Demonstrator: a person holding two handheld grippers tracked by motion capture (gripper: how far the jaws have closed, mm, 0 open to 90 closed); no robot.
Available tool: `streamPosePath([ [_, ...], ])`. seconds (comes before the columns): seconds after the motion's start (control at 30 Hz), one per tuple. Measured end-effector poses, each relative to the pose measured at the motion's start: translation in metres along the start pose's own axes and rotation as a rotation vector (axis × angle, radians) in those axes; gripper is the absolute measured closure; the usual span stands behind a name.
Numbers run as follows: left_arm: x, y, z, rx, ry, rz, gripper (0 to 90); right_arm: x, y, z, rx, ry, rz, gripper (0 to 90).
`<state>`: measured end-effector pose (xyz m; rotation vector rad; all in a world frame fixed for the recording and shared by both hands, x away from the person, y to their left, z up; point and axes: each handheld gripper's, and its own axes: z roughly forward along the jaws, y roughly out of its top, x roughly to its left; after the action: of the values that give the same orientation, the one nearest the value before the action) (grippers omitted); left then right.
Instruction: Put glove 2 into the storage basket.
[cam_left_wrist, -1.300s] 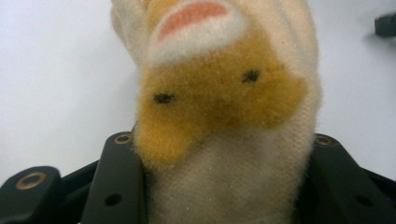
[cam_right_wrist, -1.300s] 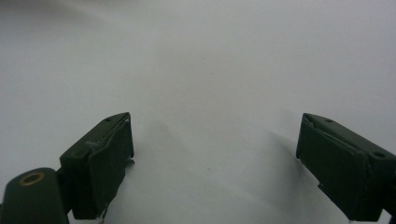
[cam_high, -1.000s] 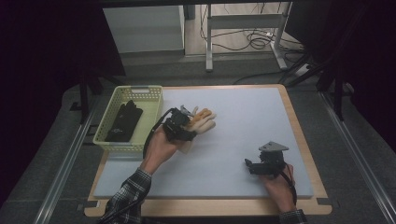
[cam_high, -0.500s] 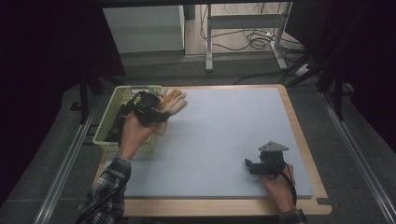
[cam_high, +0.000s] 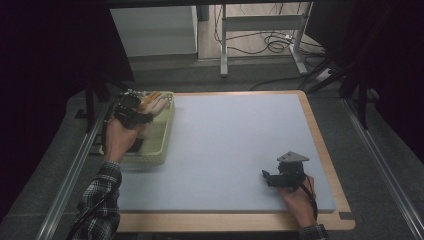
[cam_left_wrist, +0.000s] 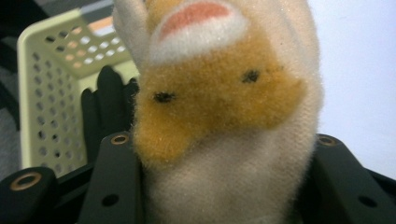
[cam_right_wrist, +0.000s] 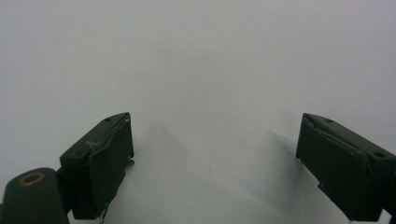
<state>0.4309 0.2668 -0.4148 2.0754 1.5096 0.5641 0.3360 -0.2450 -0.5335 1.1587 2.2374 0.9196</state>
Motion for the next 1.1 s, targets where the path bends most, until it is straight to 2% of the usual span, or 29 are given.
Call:
streamPosePath([
  [0.13,0.008,-0.004,0.014,0.037,0.005,-0.020,50.5,0.000,0.000,0.000,0.001,0.002,0.001,10.8],
  [0.3,0.009,-0.007,0.037,0.090,0.000,-0.028,49.7,0.000,0.000,0.000,0.001,0.002,0.000,10.8],
  [0.43,0.005,-0.006,0.053,0.134,0.006,-0.013,49.2,0.000,0.000,0.000,0.001,0.002,0.001,10.9],
  [0.57,-0.002,-0.001,0.070,0.198,0.032,0.027,48.8,0.000,0.000,0.000,0.001,0.003,0.001,10.8],
  [0.73,-0.008,0.002,0.083,0.227,0.013,0.029,48.0,0.000,0.000,0.000,0.000,0.002,0.000,10.9],
  [0.87,-0.012,0.001,0.097,0.258,-0.026,0.037,40.6,0.000,0.000,0.000,0.000,0.004,0.000,10.9],
  [0.93,-0.009,-0.001,0.100,0.272,-0.063,0.012,35.8,0.000,0.000,0.000,0.000,0.003,0.000,10.9],
  [0.97,-0.008,-0.002,0.100,0.268,-0.063,0.003,32.9,0.000,0.000,0.000,0.000,0.004,0.000,10.9],
  [1.03,-0.004,-0.003,0.100,0.267,-0.071,-0.008,21.2,0.000,0.000,0.000,0.001,0.005,0.001,10.8],
  [1.1,-0.003,-0.004,0.096,0.265,-0.078,0.004,9.8,0.000,0.000,0.000,0.001,0.004,0.000,10.9],
])
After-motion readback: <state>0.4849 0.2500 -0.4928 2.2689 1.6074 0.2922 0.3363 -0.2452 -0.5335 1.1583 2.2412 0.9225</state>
